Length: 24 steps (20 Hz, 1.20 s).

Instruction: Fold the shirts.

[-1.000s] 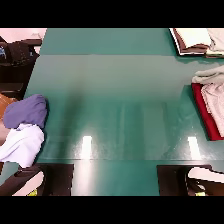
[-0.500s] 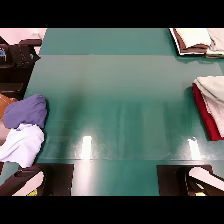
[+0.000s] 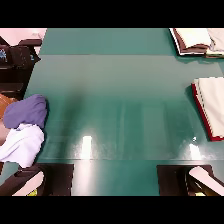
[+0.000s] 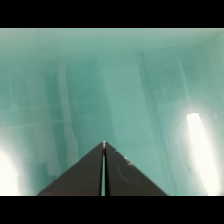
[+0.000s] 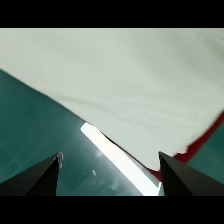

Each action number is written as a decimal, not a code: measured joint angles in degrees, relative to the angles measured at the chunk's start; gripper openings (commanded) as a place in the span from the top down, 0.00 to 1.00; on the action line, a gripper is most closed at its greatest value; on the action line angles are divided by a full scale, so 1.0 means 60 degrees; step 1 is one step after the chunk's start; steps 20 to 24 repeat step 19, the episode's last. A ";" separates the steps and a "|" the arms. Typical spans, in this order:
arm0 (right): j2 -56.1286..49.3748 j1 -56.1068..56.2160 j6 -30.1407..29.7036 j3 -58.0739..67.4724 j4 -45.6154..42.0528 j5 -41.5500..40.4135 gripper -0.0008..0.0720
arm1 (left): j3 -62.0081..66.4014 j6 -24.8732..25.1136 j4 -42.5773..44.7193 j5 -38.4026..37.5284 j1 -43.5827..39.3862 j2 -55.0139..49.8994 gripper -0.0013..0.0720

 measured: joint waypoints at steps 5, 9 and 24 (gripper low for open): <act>0.0732 0.3056 -0.0076 -0.0084 0.0616 -0.0940 0.33 | 0.0000 0.0015 0.0000 0.0240 0.0000 0.0000 0.94; 0.1151 0.5952 -0.0098 -0.0095 0.0729 -0.2025 0.94 | 0.0000 0.0015 0.0000 0.0412 0.0000 0.0000 0.94; 0.1341 0.9162 -0.0106 -0.0095 0.0754 -0.3191 0.96 | 0.0000 0.0011 -0.0004 0.0667 0.0000 0.0000 0.95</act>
